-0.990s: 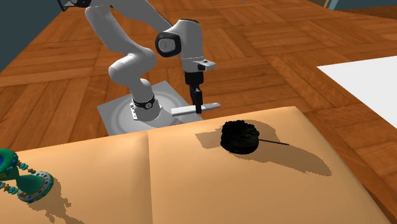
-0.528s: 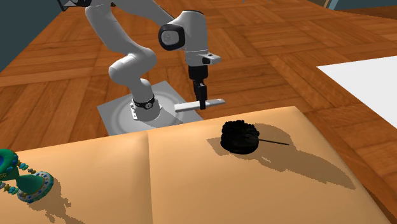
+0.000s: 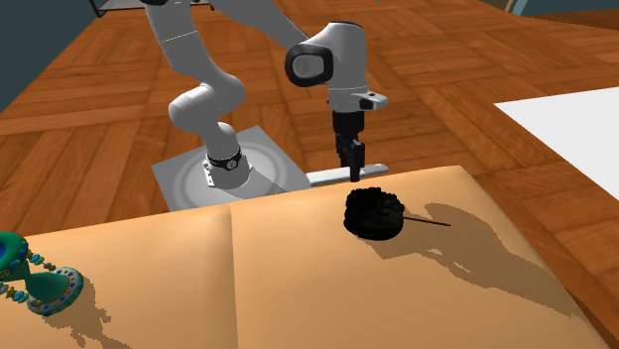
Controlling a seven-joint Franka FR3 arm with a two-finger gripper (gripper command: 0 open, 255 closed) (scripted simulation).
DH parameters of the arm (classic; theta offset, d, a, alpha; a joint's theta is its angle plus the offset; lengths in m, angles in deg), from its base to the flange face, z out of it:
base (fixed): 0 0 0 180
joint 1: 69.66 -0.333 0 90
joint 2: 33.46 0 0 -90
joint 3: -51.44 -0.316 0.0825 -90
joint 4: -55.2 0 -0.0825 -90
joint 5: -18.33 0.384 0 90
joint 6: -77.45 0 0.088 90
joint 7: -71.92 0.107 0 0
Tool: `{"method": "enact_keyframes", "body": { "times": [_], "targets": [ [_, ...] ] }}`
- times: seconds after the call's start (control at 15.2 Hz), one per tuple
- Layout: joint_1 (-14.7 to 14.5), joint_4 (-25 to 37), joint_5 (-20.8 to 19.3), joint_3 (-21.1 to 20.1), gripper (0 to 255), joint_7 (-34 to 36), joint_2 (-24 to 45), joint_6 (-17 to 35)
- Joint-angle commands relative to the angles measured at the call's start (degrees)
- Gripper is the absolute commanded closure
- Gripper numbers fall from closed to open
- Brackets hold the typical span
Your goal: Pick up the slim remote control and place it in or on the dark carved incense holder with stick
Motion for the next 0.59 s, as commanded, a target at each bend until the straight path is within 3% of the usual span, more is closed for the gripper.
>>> {"method": "enact_keyframes", "body": {
  "times": [0.0,0.46,0.53],
  "targets": [
    [0.33,4.77,-0.91,-1.15,255,1.43,4.55,-0.69],
    [0.56,23.79,-5.29,-3.16,255,4.75,21.38,-4.67],
    [0.50,23.40,-5.65,-3.06,255,5.16,21.70,-4.04]
  ]
}}
